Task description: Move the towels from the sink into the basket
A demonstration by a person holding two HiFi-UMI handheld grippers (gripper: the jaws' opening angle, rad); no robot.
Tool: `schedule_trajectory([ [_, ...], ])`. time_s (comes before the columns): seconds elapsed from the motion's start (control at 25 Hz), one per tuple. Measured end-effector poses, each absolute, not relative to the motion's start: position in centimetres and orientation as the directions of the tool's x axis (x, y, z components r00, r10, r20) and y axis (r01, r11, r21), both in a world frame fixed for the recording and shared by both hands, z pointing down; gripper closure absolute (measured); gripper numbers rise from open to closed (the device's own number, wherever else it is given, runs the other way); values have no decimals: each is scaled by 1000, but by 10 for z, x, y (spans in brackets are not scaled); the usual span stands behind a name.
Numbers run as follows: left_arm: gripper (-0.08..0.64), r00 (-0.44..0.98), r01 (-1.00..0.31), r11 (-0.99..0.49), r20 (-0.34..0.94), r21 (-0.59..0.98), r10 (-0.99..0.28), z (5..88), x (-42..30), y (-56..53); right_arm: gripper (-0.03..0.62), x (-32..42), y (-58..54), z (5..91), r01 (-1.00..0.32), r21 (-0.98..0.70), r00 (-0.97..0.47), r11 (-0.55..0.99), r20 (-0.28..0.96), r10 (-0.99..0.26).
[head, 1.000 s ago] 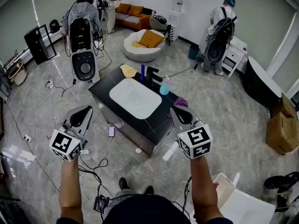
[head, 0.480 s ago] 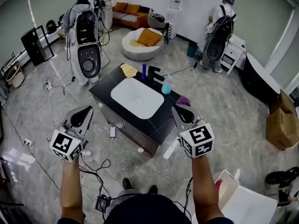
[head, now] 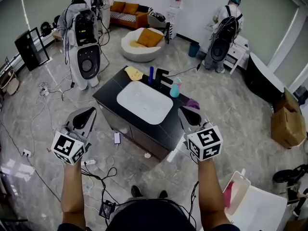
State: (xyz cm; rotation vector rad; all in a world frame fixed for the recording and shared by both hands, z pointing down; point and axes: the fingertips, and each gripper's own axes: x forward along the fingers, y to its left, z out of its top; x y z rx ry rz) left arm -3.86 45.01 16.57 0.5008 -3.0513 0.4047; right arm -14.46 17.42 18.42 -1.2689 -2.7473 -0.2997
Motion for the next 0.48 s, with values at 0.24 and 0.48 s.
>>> schedule_trajectory([
  [0.24, 554, -939, -342, 906, 58, -250, -339, 169, -46, 476, 583, -145, 200, 186, 743, 140, -670, 655, 169, 723],
  [0.48, 554, -939, -342, 909, 57, -239, -339, 174, -57, 485, 583, -155, 212, 188, 748, 148, -664, 647, 178, 726],
])
